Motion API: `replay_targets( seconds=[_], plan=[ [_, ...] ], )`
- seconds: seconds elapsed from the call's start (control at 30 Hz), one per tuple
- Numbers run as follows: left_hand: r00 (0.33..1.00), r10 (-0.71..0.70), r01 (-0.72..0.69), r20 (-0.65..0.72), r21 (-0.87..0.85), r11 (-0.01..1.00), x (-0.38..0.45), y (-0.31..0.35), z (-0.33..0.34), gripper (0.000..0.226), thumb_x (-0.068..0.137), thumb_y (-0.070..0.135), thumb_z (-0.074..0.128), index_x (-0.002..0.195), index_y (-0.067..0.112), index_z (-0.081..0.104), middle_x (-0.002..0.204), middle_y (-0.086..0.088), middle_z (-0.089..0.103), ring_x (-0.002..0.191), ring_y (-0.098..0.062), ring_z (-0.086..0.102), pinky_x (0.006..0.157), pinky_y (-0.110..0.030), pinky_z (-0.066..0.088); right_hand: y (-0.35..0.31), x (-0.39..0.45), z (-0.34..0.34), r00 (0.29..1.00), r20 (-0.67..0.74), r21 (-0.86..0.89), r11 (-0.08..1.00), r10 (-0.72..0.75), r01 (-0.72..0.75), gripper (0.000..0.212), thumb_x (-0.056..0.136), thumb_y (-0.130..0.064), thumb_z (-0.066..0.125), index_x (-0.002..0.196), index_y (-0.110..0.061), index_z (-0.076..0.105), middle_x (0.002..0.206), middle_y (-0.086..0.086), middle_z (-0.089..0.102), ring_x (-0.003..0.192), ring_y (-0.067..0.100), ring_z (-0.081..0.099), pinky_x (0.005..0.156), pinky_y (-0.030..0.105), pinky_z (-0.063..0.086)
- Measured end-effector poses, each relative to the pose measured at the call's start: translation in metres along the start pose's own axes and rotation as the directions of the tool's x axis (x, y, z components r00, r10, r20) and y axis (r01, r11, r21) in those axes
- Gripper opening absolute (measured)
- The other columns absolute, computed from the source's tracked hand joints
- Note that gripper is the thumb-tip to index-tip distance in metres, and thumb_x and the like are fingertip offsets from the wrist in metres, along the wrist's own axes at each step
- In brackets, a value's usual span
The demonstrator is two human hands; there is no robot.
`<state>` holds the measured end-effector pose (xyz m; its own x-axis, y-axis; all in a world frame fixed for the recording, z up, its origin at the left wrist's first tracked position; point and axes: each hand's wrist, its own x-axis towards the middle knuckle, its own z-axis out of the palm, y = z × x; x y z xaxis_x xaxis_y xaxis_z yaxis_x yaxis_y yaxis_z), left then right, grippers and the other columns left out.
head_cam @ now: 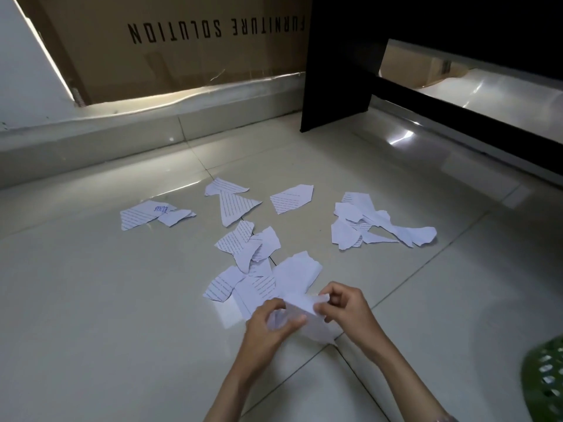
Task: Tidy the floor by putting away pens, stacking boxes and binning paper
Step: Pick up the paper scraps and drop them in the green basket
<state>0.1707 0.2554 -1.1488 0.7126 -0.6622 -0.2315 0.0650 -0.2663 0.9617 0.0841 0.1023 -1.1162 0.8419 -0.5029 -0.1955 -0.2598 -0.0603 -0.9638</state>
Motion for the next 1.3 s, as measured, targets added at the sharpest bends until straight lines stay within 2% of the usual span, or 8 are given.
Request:
replay_targets(
  seconds=[0.17,0.37,0.57,0.7,0.83,1.03,1.17,1.3],
  plan=[
    [0.985,-0.015,-0.031,-0.174,-0.257,0.966,0.002,0.010,0.008,0.013,0.079,-0.003,0.067,0.086,0.007,0.073,0.086,-0.007,0.074,0.081,-0.018,0.065,0.076,-0.036,0.052,-0.009,0.021,0.002,1.000,-0.009,0.069,0.997,-0.028,0.028,0.016,0.085,-0.005,0.063,0.071,0.001,0.059,0.063,0.004,0.061,0.059,0.012,0.055,0.055,0.019,0.046],
    [0.903,-0.114,-0.055,-0.414,-0.375,0.926,0.004,0.008,-0.027,0.009,0.084,0.003,0.064,0.086,0.009,0.071,0.078,-0.004,0.075,0.069,-0.014,0.068,0.061,-0.024,0.054,0.010,0.079,0.012,0.997,-0.073,-0.239,0.971,-0.035,0.017,0.002,0.085,-0.007,0.062,0.084,-0.008,0.061,0.092,0.003,0.063,0.086,0.016,0.055,0.072,0.020,0.041],
    [0.856,-0.215,-0.017,-0.470,-0.440,0.898,0.000,-0.005,-0.052,0.014,0.089,0.004,0.057,0.093,0.013,0.068,0.077,-0.005,0.075,0.068,-0.021,0.070,0.056,-0.031,0.058,0.024,0.128,0.019,0.974,0.216,-0.790,0.598,0.068,0.134,0.067,0.082,-0.024,0.064,0.141,-0.018,0.033,0.154,0.000,0.022,0.141,0.020,0.017,0.111,0.038,0.019],
    [0.837,-0.269,0.010,-0.477,-0.479,0.878,-0.005,-0.016,-0.059,0.014,0.090,0.006,0.056,0.098,0.014,0.065,0.080,-0.003,0.076,0.073,-0.022,0.071,0.053,-0.030,0.056,0.018,0.144,0.022,0.967,0.215,-0.855,0.505,0.138,0.118,0.060,0.074,-0.031,0.070,0.126,-0.019,0.041,0.131,0.003,0.038,0.123,0.026,0.031,0.095,0.039,0.028],
    [0.836,-0.304,0.041,-0.457,-0.501,0.865,-0.009,-0.024,-0.059,0.015,0.089,0.006,0.057,0.100,0.012,0.065,0.081,-0.004,0.076,0.075,-0.024,0.071,0.060,-0.032,0.058,0.015,0.145,0.020,0.963,0.190,-0.816,0.576,0.190,0.047,0.033,0.073,-0.026,0.071,0.097,-0.020,0.049,0.099,0.002,0.052,0.103,0.026,0.044,0.083,0.036,0.025],
    [0.867,-0.326,0.067,-0.377,-0.560,0.826,-0.012,-0.025,-0.059,0.015,0.087,0.007,0.060,0.100,0.002,0.066,0.099,-0.016,0.073,0.087,-0.029,0.070,0.074,-0.039,0.058,-0.004,0.124,-0.006,0.999,0.035,-0.860,0.511,0.038,0.011,0.007,0.081,-0.013,0.059,0.080,-0.017,0.053,0.087,0.006,0.059,0.099,0.033,0.056,0.081,0.034,0.032],
    [0.909,-0.301,0.075,-0.288,-0.597,0.799,-0.005,-0.014,-0.051,0.016,0.088,0.009,0.060,0.100,0.003,0.069,0.102,-0.013,0.073,0.090,-0.026,0.071,0.073,-0.035,0.060,-0.023,0.100,-0.011,0.978,-0.128,-0.570,0.819,-0.164,0.063,0.027,0.082,-0.012,0.063,0.066,-0.013,0.041,0.061,0.002,0.044,0.063,0.027,0.045,0.057,0.027,0.032],
    [0.932,-0.277,0.072,-0.235,-0.627,0.775,0.010,0.003,-0.040,0.022,0.089,0.009,0.058,0.108,0.003,0.067,0.110,-0.011,0.071,0.100,-0.026,0.067,0.088,-0.042,0.053,-0.036,0.080,0.014,0.994,-0.080,-0.181,0.981,-0.080,0.065,0.024,0.079,-0.004,0.068,0.065,-0.001,0.048,0.060,0.003,0.042,0.058,0.015,0.036,0.053,0.024,0.030]
  ],
)
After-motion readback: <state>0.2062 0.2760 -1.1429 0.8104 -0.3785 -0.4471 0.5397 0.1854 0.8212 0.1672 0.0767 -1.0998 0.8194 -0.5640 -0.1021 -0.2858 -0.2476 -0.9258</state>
